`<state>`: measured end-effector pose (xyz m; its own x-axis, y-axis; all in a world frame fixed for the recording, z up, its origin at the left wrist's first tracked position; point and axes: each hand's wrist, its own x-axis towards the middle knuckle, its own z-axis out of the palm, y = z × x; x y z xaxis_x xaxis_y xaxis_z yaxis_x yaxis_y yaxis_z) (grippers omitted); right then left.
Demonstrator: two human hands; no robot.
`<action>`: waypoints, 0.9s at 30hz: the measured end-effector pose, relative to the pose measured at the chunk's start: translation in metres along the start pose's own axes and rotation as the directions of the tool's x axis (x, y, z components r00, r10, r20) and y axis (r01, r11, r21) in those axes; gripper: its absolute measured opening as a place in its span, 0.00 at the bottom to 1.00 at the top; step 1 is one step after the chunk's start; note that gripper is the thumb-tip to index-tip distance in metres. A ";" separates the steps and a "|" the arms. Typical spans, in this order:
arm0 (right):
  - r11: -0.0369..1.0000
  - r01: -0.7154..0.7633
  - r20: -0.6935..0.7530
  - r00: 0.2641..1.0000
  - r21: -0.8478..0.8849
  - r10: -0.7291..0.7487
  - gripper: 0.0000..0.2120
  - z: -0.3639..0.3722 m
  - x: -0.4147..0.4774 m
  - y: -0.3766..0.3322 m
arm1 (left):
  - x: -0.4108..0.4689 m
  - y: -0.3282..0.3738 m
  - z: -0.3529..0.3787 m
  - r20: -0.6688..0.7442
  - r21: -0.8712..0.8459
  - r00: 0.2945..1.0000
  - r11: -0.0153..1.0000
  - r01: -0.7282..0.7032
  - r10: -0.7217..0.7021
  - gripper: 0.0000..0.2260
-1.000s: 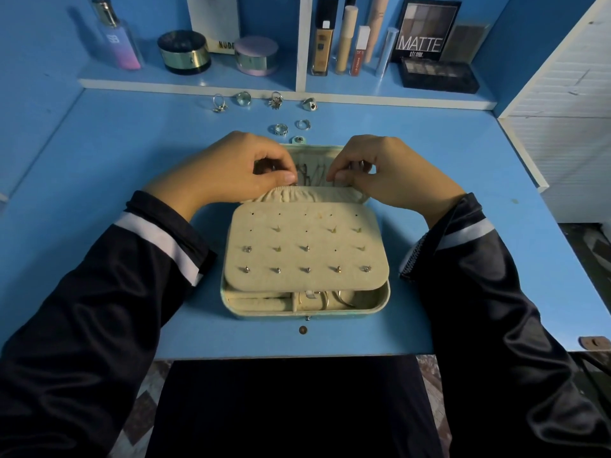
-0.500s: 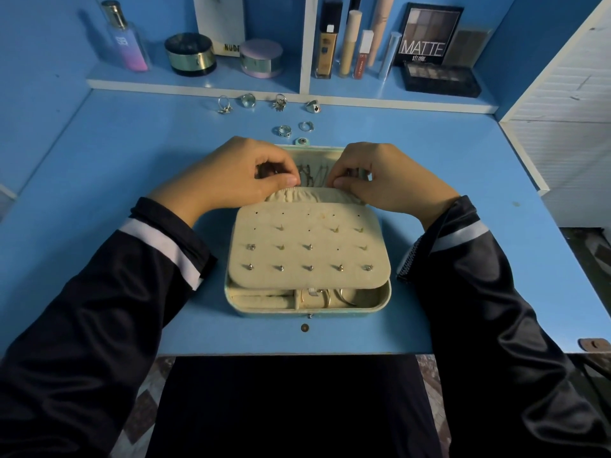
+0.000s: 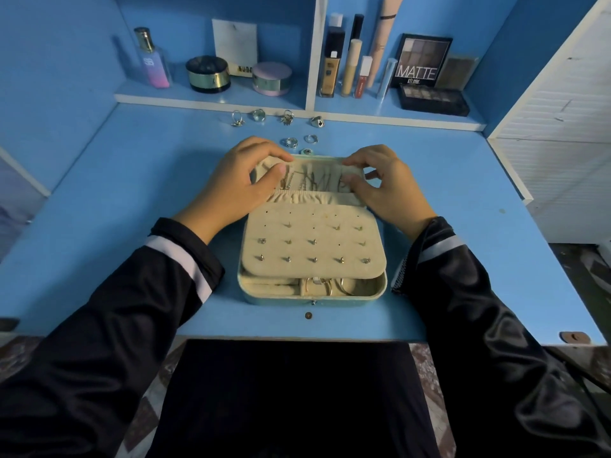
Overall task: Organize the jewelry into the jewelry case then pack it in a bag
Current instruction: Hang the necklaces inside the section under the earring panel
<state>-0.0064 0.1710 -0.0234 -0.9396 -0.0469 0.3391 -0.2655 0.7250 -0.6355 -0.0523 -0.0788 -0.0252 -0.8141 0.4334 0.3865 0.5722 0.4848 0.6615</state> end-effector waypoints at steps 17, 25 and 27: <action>0.975 -0.204 0.168 0.968 0.090 0.187 0.23 -0.007 -0.037 -0.003 | -0.038 0.003 -0.007 0.133 -0.063 0.962 0.967 0.248 -0.238 0.18; 0.958 -0.230 0.213 0.958 0.172 0.192 0.24 -0.014 -0.077 -0.017 | -0.067 0.014 -0.010 0.201 0.020 0.959 0.979 0.202 -0.202 0.22; 0.960 -0.229 0.221 0.956 0.163 0.191 0.26 -0.015 -0.086 -0.021 | -0.076 0.017 -0.011 0.219 0.034 0.956 0.981 0.193 -0.196 0.24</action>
<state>0.0827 0.1706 -0.0288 -0.9971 -0.0585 0.0494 -0.0745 0.5943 -0.8008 0.0180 -0.1120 -0.0357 -0.8683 0.4859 0.0994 0.4076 0.5850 0.7011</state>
